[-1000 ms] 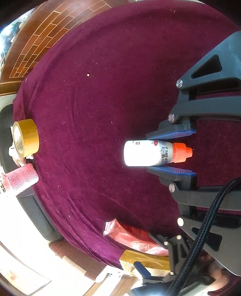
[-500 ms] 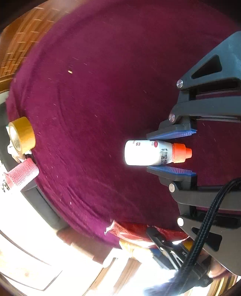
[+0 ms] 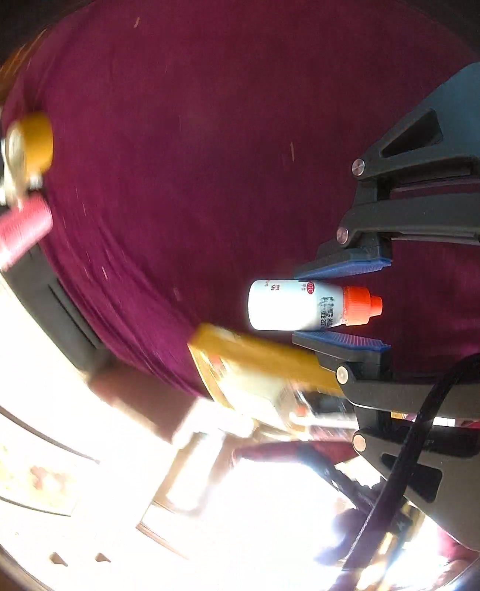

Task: Organize objects
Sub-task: 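Carry the red packet and glue bottle over the tray with both grippers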

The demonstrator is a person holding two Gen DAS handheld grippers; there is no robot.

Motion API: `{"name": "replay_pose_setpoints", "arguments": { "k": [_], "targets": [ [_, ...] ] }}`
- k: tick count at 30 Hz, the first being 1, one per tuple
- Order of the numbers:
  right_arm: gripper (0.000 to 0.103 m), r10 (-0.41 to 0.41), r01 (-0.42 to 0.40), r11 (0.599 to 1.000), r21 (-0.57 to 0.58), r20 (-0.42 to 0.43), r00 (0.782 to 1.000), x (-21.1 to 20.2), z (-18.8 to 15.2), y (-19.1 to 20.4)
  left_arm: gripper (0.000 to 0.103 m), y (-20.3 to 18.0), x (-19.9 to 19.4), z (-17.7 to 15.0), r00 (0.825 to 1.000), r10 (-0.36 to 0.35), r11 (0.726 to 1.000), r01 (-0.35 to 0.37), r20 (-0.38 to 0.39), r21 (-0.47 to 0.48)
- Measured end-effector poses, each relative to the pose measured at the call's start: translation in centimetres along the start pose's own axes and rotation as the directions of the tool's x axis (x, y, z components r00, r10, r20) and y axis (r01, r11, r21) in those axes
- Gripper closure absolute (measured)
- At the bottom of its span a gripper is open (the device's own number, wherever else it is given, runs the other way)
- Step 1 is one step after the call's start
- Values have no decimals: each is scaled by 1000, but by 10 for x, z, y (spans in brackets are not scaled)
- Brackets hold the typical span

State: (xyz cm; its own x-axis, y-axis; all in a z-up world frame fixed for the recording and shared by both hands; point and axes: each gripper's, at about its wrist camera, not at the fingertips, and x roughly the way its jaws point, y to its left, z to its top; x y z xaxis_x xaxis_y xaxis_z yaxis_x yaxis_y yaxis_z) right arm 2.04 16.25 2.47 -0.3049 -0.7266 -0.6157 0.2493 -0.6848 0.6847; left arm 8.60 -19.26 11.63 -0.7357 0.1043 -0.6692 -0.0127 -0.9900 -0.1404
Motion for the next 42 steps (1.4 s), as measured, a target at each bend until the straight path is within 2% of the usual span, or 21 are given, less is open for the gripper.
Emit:
{"name": "replay_pose_setpoints", "arguments": {
  "k": [4, 7, 11, 14, 20, 25, 28, 30, 33, 35, 36, 38, 39, 42],
  "targets": [
    [78, 39, -43, 998, -52, -68, 997, 36, -6, 42, 65, 40, 0, -13, 995, 95, 994, -97, -34, -46],
    [78, 54, -64, 995, -74, -133, 990, 69, -16, 70, 65, 54, 13, -21, 990, 116, 991, -121, -77, -59],
    [78, 20, -43, 992, -116, -191, 981, 107, -29, 97, 65, 56, 29, -27, 984, 151, 987, -155, -92, -45],
    [78, -39, 4, 986, -164, -212, 976, 130, -36, 114, 64, 54, 28, -32, 984, 156, 987, -159, -80, -28],
    [78, -185, 126, 953, -277, -197, 963, 157, -46, 137, 64, 63, 30, -40, 987, 135, 989, -140, -81, -53],
    [78, -274, 213, 927, -310, -170, 947, 167, -41, 140, 63, 63, 24, -44, 987, 141, 987, -146, -72, -65],
    [74, -271, 210, 929, -304, -177, 946, 171, -39, 142, 61, 63, 23, -45, 986, 151, 985, -156, -69, -79],
    [65, -260, 204, 938, -281, -178, 949, 176, -30, 141, 61, 62, 19, -45, 986, 157, 983, -162, -60, -87],
    [65, -268, 216, 935, -283, -161, 950, 182, -20, 148, 59, 58, 9, -42, 985, 170, 982, -172, -30, -82],
    [64, -236, 188, 945, -268, -157, 959, 179, -16, 148, 57, 54, 0, -41, 982, 190, 980, -189, 1, -63],
    [61, -207, 162, 953, -256, -159, 965, 177, -15, 148, 55, 52, -5, -40, 978, 206, 978, -204, 23, -50],
    [51, -200, 161, 955, -247, -142, 969, 170, -15, 147, 43, 49, -13, -38, 971, 233, 972, -231, 58, -41],
    [48, -202, 166, 956, -240, -132, 970, 166, -16, 146, 42, 48, -18, -37, 965, 251, 968, -248, 80, -39],
    [48, -198, 168, 961, -221, -122, 972, 157, -19, 138, 40, 45, -27, -35, 952, 282, 959, -280, 119, -38]
  ]
}}
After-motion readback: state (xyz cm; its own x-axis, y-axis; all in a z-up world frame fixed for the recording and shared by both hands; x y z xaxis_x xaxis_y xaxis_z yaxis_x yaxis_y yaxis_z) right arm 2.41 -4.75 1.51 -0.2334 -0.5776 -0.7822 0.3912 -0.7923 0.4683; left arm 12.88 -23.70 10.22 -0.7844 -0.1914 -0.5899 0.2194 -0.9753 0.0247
